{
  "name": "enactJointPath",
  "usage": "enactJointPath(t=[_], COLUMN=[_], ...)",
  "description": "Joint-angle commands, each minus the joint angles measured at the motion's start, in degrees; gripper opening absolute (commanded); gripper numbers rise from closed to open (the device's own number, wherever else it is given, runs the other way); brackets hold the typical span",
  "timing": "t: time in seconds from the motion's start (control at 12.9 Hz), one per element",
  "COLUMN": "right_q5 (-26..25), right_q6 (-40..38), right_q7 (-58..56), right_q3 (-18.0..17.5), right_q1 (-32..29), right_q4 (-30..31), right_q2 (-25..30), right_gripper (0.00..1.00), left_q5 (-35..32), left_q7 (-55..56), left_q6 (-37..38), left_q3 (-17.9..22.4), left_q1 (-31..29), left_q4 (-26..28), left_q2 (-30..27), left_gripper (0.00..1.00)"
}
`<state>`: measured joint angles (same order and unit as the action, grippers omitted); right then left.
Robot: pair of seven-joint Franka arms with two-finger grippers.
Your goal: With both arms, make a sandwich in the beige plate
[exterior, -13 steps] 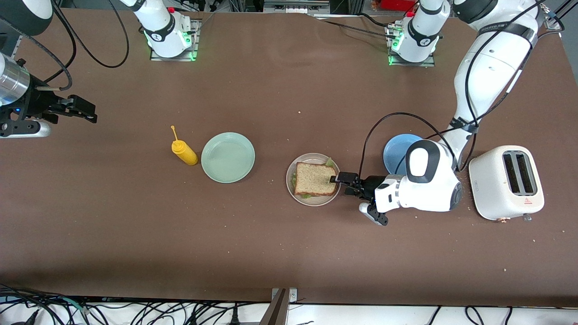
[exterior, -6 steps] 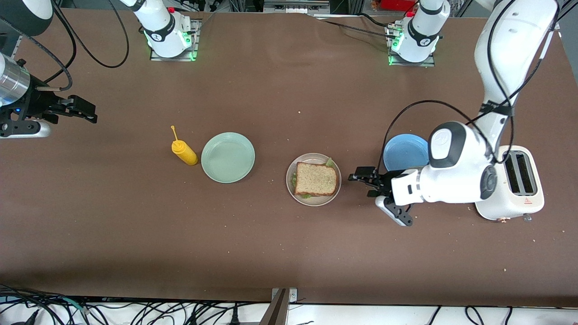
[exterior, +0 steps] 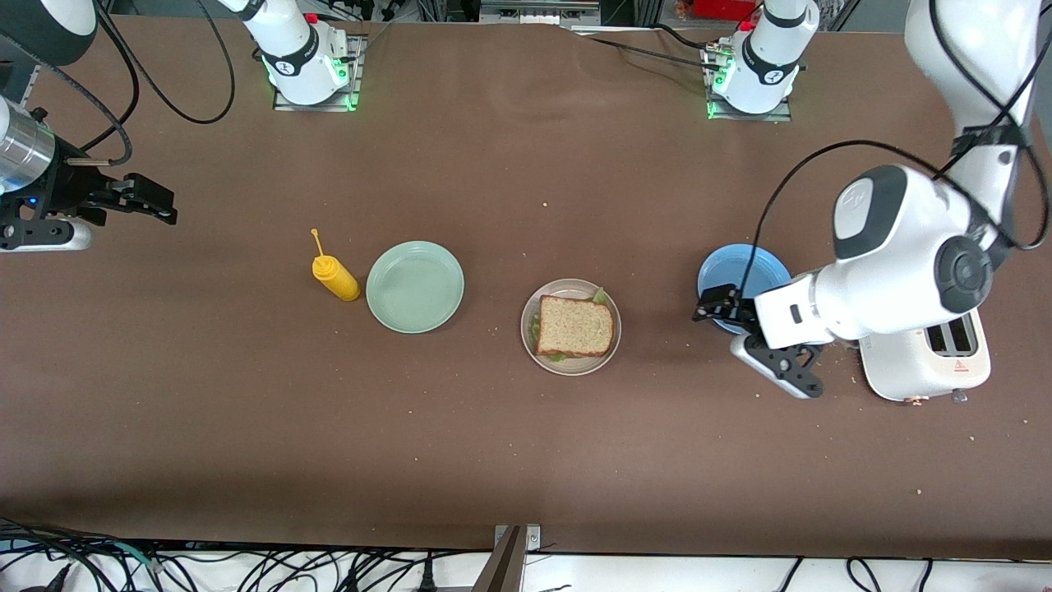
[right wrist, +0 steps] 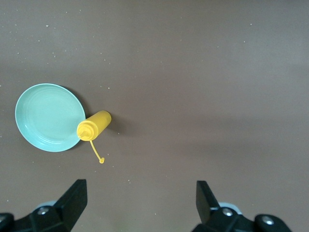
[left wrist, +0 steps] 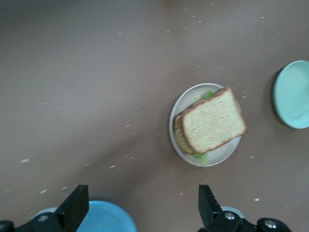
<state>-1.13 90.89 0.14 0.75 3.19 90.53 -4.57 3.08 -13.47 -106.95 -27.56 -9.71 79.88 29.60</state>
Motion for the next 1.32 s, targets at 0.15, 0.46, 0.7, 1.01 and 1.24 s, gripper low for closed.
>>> enactJointPath(t=[0.15, 0.46, 0.7, 1.01, 1.24], right_q5=[0.52, 0.52, 0.52, 0.52, 0.52], right_q6=[-0.1, -0.19, -0.1, -0.01, -0.1], right_q7=[0.12, 0.21, 0.21, 0.12, 0.38], right_q3=[-0.14, -0.14, -0.23, -0.14, -0.23], right_q1=[-0.2, -0.2, -0.11, -0.2, -0.03], right_q4=[-0.79, -0.7, -0.7, -0.7, -0.7], right_q2=[-0.17, -0.17, -0.17, -0.18, -0.17], right_gripper=[1.0, 1.0, 1.0, 1.0, 1.0], left_q5=[-8.86, -15.03, -14.34, -12.76, -3.44], left_q7=[5.82, 9.07, 10.83, 13.21, 13.39], left_q6=[9.37, 18.26, 21.43, 21.44, 18.82], left_q3=[1.19, 0.93, 0.75, 8.19, 13.93], left_q1=[-0.22, 0.48, -0.13, 4.41, 6.63], left_q4=[0.45, -5.6, -6.23, -2.02, 5.25], left_q2=[-8.49, -8.86, -11.04, -15.09, -21.14], left_gripper=[1.0, 1.0, 1.0, 1.0, 1.0])
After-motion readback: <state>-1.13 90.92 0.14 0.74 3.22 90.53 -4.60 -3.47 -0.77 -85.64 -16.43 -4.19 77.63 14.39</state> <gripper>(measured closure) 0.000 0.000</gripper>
